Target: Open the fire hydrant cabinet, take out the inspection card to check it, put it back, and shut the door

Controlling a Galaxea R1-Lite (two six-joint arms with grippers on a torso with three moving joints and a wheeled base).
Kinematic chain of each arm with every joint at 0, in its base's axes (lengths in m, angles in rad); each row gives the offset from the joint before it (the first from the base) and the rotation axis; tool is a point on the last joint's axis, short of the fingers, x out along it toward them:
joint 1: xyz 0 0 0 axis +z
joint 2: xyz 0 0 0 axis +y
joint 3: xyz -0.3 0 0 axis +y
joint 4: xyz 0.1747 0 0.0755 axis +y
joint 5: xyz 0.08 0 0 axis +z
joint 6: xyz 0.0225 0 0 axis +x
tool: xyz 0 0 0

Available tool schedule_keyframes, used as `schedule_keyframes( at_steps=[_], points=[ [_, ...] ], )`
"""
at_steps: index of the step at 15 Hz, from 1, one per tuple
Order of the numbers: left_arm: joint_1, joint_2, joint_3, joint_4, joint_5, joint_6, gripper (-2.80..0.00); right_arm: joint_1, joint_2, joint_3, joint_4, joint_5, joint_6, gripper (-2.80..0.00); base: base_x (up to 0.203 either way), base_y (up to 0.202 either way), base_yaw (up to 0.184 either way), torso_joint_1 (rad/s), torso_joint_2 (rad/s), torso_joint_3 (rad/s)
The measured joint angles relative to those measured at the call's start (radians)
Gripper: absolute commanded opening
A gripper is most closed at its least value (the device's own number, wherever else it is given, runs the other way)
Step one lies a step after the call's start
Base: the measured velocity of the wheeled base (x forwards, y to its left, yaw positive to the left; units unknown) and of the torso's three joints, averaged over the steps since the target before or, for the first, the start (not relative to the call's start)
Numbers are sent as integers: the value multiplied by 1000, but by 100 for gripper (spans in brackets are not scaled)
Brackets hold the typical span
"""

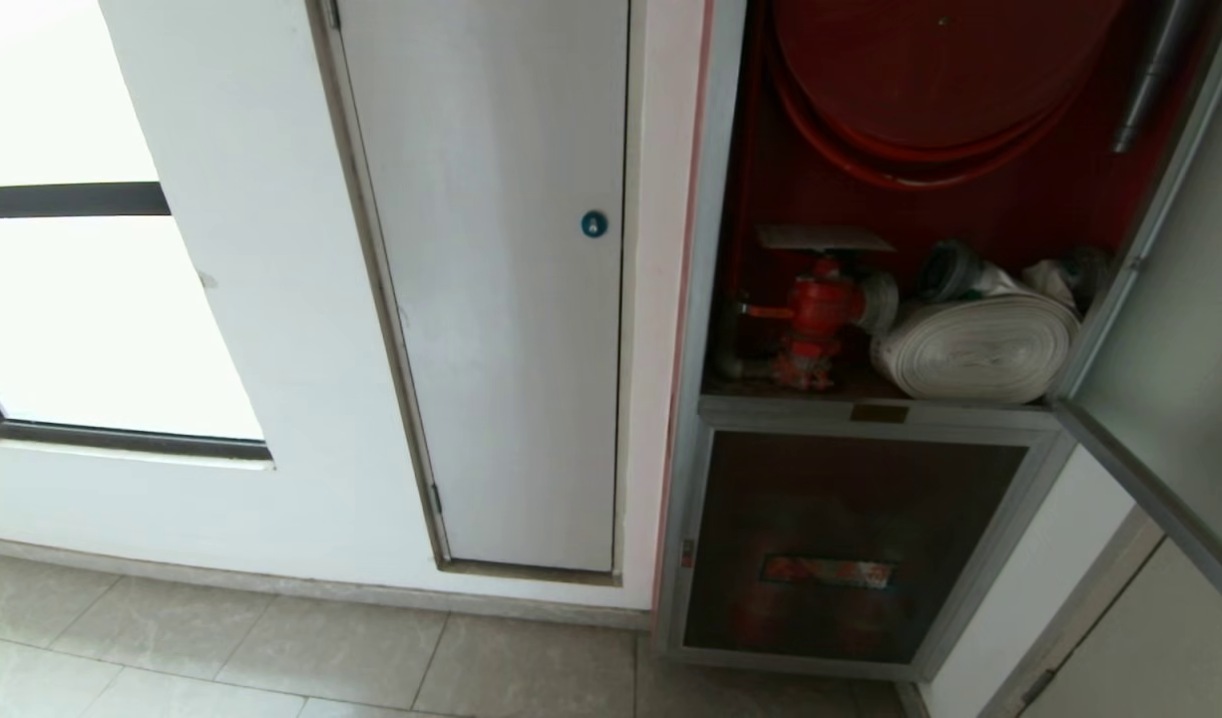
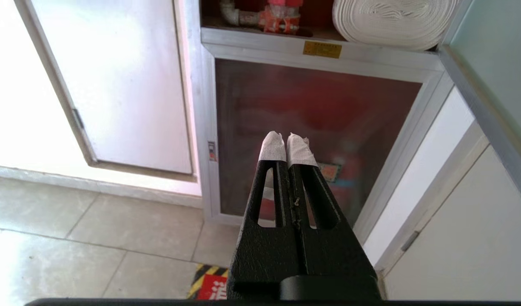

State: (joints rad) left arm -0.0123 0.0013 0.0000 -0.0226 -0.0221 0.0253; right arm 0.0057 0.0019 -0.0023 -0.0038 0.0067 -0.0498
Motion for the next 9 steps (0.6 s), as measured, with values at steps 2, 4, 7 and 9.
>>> schedule_keyframes(
  at_steps=[2,4,7,9],
  points=[
    [0,0,0,0,1,0,-280,0,-2,1,0,1,28,-280,0,0,0,0,0,0],
    [0,0,0,0,0,0,-280,1,-2,2,-1,1,39,-280,0,0,0,0,0,0],
    [0,0,0,0,1,0,-280,0,-2,2,-3,-3,69,-280,0,0,0,0,0,0],
    [0,0,0,0,0,0,-280,0,-2,2,-3,-5,74,-280,0,0,0,0,0,0]
  ],
)
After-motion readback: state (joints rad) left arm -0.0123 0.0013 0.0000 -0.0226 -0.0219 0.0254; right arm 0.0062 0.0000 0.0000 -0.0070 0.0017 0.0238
